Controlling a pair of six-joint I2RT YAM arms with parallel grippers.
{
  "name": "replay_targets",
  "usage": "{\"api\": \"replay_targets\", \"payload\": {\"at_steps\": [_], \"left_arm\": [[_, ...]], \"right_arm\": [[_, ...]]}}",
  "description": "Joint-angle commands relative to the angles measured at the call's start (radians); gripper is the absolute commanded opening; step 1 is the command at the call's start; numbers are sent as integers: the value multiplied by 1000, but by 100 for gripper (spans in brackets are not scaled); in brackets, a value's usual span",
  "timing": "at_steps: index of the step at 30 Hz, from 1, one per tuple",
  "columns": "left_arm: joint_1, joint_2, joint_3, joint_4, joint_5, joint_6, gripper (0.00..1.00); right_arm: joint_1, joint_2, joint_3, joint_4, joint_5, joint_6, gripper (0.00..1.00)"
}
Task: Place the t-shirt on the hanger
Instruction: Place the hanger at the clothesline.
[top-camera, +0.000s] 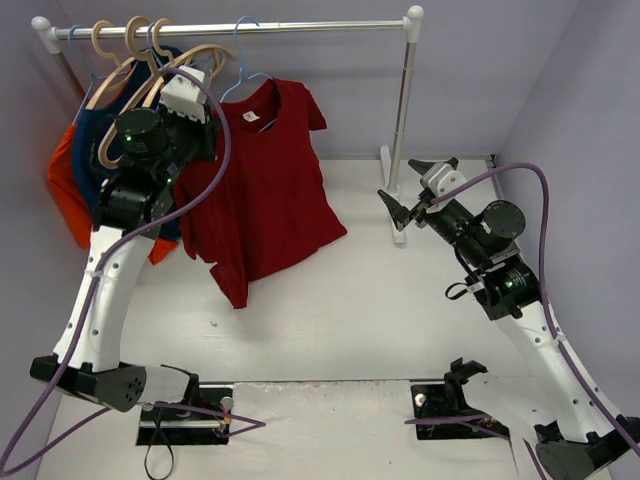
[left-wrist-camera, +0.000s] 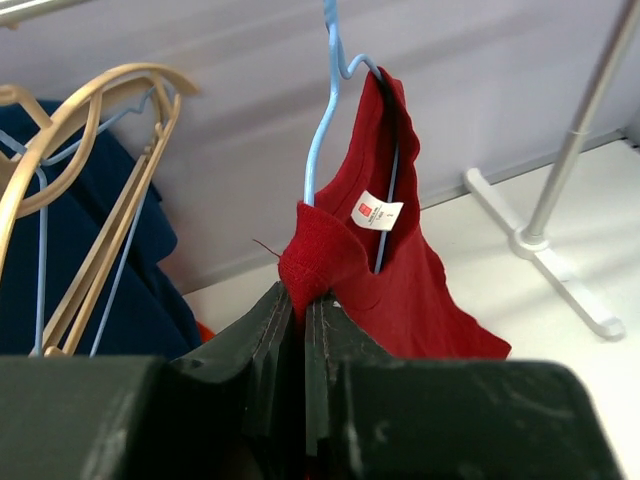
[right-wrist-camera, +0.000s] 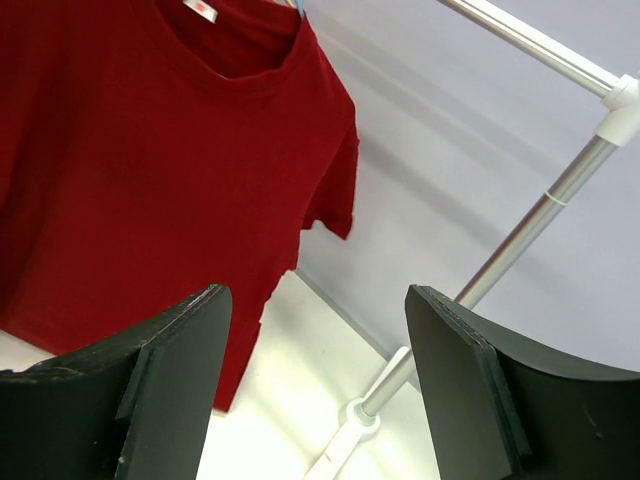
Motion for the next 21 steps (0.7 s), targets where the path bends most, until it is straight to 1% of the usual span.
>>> {"api": "replay_targets", "payload": {"at_steps": [1,3,9,14,21], "left_arm": [[5,33,107,161,-84,-29,0],[5,74,140,159,-130,-58,0],[7,169,199,174,-226,-52,0],[22,246,277,168,-228,-58,0],[73,284,256,167,-228,-90,0]], "right_arm": [[4,11,-2,119,-24,21,71],[2,13,-5,121,-24,19,71],[4,16,-6,119,-24,21,71],[5,4,-11,115,-33,30,71],[5,-7,-23,107,-38,51,71]]}}
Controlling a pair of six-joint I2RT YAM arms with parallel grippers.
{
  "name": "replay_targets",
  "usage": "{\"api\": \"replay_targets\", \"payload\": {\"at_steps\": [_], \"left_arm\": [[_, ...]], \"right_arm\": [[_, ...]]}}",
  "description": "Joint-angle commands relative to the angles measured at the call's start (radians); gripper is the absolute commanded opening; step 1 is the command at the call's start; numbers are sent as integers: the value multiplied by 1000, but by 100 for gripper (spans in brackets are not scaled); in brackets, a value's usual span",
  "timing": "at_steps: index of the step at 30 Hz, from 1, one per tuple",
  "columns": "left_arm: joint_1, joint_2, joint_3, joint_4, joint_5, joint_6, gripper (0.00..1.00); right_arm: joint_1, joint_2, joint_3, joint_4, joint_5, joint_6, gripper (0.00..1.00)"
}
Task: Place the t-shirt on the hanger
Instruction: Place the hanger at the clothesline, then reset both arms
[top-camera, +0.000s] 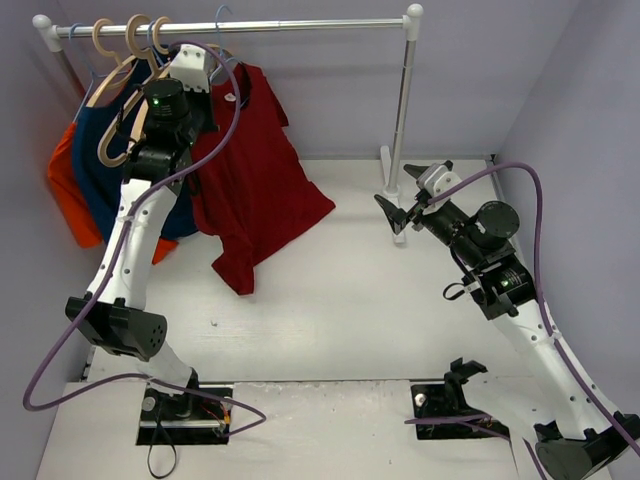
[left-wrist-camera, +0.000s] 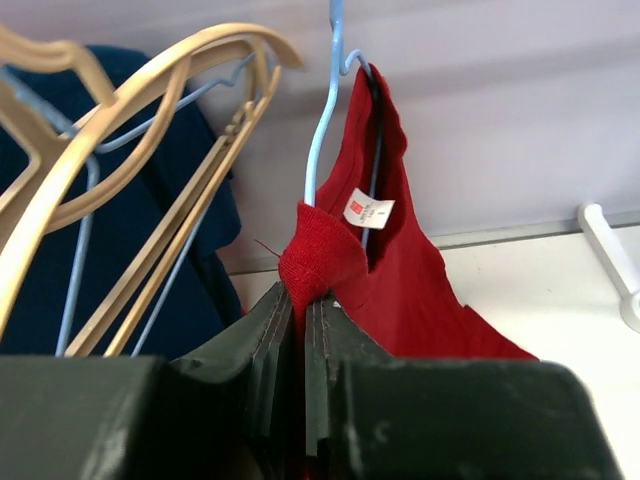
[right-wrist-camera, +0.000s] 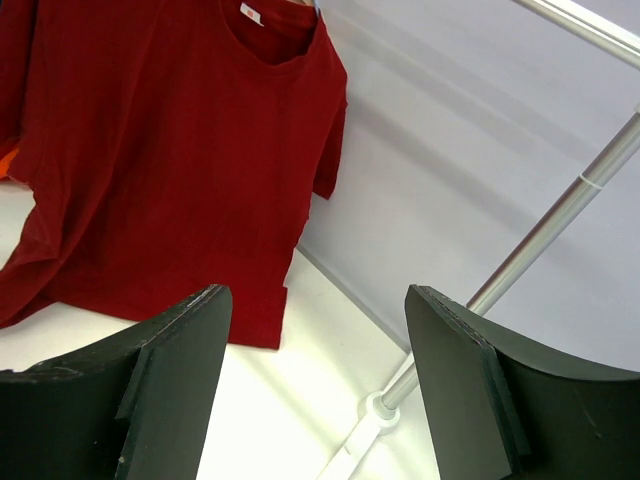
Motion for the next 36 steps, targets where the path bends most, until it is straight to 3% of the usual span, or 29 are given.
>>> {"api": "replay_targets", "payload": {"at_steps": [1,5,6,7,8,14,19,24,27,28,34,36], "left_arm": [[27,-27,36,138,-23,-40,0],[28,-51,-31,143,-8,-40,4],[28,-60,-40,144,-5,-40,9],[28,-77,-47,147,-2,-35,23],[28,-86,-51,146,0,-32,31],[28,-166,-36,100,10,6,56],[28,-270,-8,-27,18,-6,62],[28,-411,-56,-245,20,-49,67],[27,-569,-256,-311,37,-110,68],[27,-620,-390,-312,32,-127,68],[25,-1016,-808,-411,-22,-179,68],[21,-1048,-864,-423,-43,-187,68]], "right_arm": [[5,-14,4,99,-20,30,71],[7,-7,-2,103,-11,58,71],[5,-3,-3,103,-4,70,71],[7,-2,-6,103,6,76,71],[7,1,-9,102,13,86,71],[7,4,-31,100,54,121,72],[8,-2,-46,66,238,173,75],[7,-25,-63,-7,413,257,87],[7,-59,-90,-27,476,309,100],[7,-81,-100,-33,503,322,100],[10,-242,-204,-87,574,366,100],[10,-278,-232,-93,576,368,100]]}}
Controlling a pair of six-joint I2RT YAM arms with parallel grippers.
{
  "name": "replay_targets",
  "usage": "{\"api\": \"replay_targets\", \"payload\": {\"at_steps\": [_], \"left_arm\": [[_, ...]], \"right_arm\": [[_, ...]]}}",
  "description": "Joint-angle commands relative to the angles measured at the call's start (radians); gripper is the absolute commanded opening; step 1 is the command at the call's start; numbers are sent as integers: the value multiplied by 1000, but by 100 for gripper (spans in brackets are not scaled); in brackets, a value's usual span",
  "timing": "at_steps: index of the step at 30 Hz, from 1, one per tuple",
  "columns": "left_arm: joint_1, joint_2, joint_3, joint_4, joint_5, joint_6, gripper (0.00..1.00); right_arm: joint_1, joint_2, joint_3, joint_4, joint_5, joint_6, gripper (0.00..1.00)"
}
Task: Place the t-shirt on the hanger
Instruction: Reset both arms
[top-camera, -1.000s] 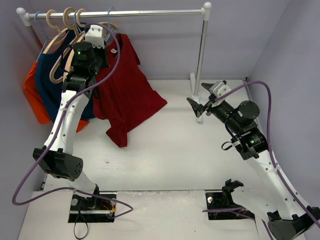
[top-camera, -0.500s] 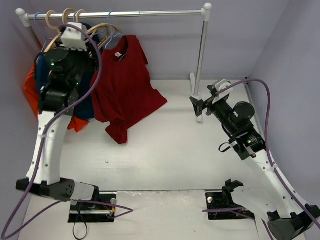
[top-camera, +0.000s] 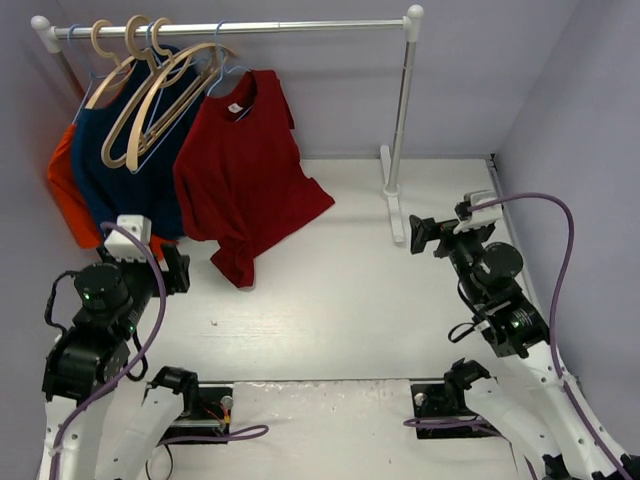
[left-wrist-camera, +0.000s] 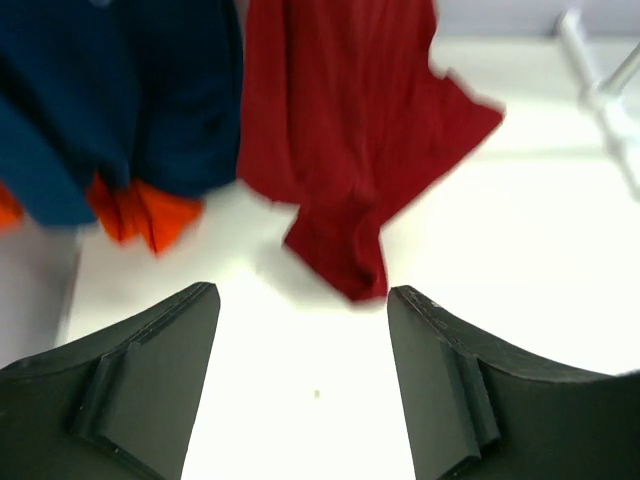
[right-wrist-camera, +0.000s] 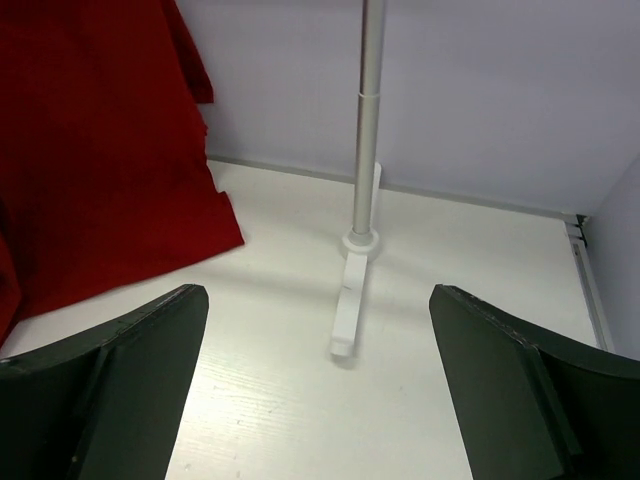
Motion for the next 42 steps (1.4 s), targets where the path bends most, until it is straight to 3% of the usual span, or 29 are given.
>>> {"api": "replay_targets", "payload": {"at_steps": [1,6,19,42], "left_arm": [[-3,-116,-110,-58,-52,-60,68],[-22,-222,-237,-82,-114,-77,68],[-45,-415,-494,91,-132,-101,68],[-54,-446,-538,123,-157,-97,69]], "right_arm": [[6,-80,-40,42,61,36,100],[12,-123,-83,13,48,72,100],[15,-107,-70,37,7,125,100],[15,-85,-60,37,36,143,100]]}}
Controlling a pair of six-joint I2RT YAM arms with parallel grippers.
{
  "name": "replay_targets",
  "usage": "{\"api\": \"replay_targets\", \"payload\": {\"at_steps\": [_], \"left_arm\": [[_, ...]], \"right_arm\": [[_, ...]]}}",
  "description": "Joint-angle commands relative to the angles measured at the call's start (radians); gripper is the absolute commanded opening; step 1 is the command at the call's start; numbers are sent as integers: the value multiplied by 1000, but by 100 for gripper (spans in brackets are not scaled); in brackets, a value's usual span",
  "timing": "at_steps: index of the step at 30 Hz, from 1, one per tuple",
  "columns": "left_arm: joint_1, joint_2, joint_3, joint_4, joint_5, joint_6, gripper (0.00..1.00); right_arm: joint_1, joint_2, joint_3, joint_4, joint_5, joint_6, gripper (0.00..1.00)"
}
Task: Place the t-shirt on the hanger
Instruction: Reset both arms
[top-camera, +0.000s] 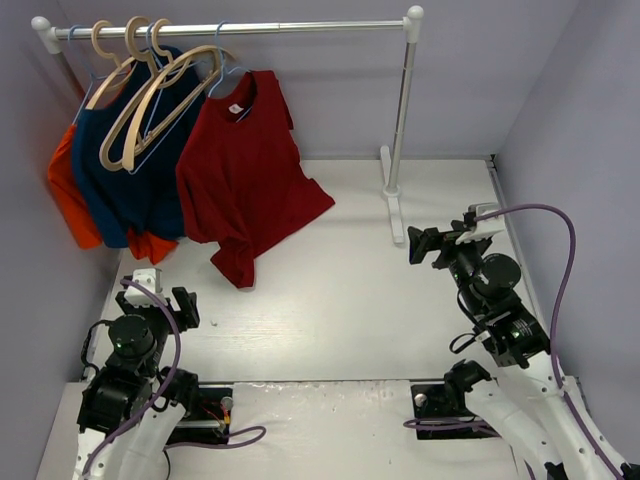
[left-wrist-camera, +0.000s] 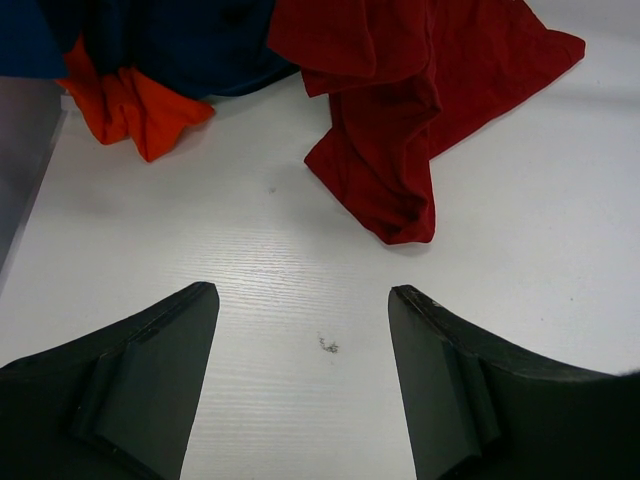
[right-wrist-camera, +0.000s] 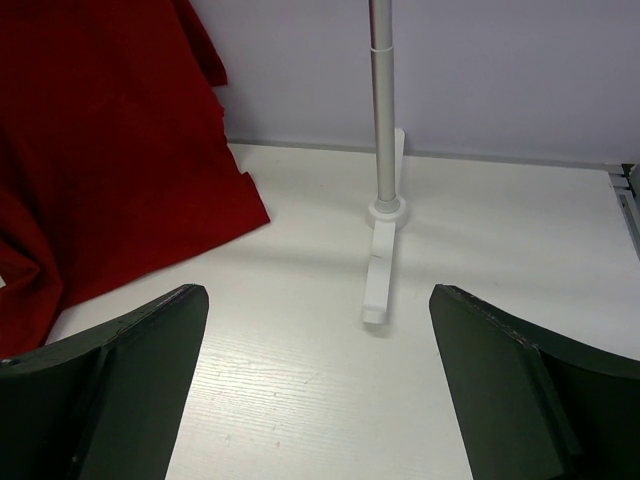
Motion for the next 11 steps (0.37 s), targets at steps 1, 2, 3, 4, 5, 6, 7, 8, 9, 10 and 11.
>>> {"api": "replay_targets", "payload": {"at_steps": [1,2,3,4,5,6,7,8,9,10,11], "left_arm": [[-8,25,13,77,-11,-9,69],[-8,25,12,77,-10,-9,69],[-8,26,12,77,-10,-9,69],[-8,26,12,77,-10,-9,69],[-8,26,10,77,-10,-7,69],[-8,25,10,76,-11,-7,69],[-10,25,10,77,-11,-9,69],[-10,23,12,77,-11,-9,69],[-8,23,10,77,-10,-7,69],[-8,23,10,77,-11,-9,69],[-8,23,10,76,-11,-9,69]], "right_arm": [[4,16,34,79,21,14,100],[3,16,35,79,23,17,100],[4,16,35,77,23,16,100],[4,16,35,77,23,17,100],[4,16,35,76,24,16,100],[4,14,35,77,24,17,100],[4,14,35,77,26,19,100],[4,16,35,77,26,19,100],[4,16,34,79,24,21,100],[3,16,34,80,24,22,100],[4,16,34,80,23,21,100]]}}
